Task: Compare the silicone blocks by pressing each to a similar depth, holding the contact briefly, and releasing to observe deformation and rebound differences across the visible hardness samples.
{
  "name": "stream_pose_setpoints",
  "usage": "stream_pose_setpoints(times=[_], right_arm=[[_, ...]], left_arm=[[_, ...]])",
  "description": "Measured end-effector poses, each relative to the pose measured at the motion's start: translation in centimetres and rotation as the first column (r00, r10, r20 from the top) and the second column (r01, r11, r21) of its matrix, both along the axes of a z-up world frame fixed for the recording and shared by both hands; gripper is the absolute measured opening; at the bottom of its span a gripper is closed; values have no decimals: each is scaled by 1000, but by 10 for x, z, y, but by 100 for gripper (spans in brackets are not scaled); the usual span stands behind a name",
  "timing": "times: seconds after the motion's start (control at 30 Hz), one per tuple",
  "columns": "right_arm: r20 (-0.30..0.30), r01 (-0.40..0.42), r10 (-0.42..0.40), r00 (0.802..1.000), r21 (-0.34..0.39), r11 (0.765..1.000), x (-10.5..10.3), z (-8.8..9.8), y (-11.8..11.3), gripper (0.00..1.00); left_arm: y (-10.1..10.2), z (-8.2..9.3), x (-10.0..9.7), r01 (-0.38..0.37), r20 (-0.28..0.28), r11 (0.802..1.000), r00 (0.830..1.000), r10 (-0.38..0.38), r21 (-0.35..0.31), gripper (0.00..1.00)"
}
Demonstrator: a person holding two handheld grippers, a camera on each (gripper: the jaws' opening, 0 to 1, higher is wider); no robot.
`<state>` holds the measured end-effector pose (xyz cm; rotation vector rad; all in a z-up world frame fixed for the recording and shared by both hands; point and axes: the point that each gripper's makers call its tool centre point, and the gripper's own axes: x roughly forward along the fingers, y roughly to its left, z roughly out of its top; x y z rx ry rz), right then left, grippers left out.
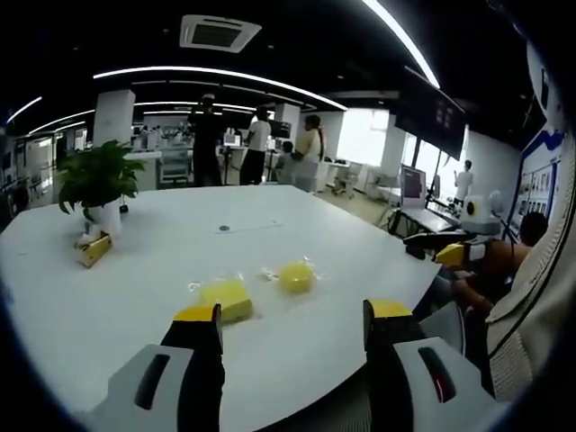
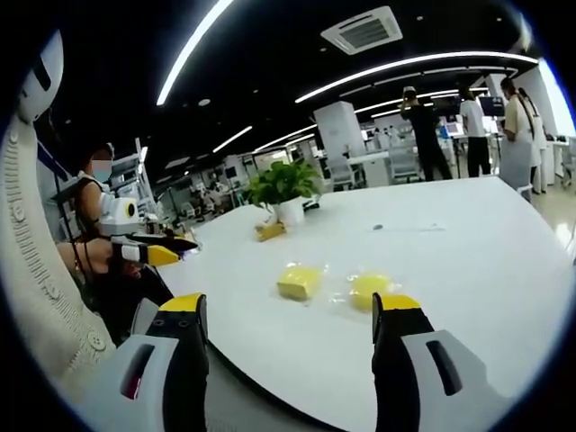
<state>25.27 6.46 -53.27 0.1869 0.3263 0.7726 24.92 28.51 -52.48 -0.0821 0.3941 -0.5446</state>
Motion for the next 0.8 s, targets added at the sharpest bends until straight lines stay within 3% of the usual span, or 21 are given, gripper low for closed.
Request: stream_pose_setpoints(times=[0.8], right_arm=[[0,-10,10,1000,-15,1000,0,-1,-3,69]], left_arm=[[-2,-3,-1,13,-11,1000,1000,-13,7,62]])
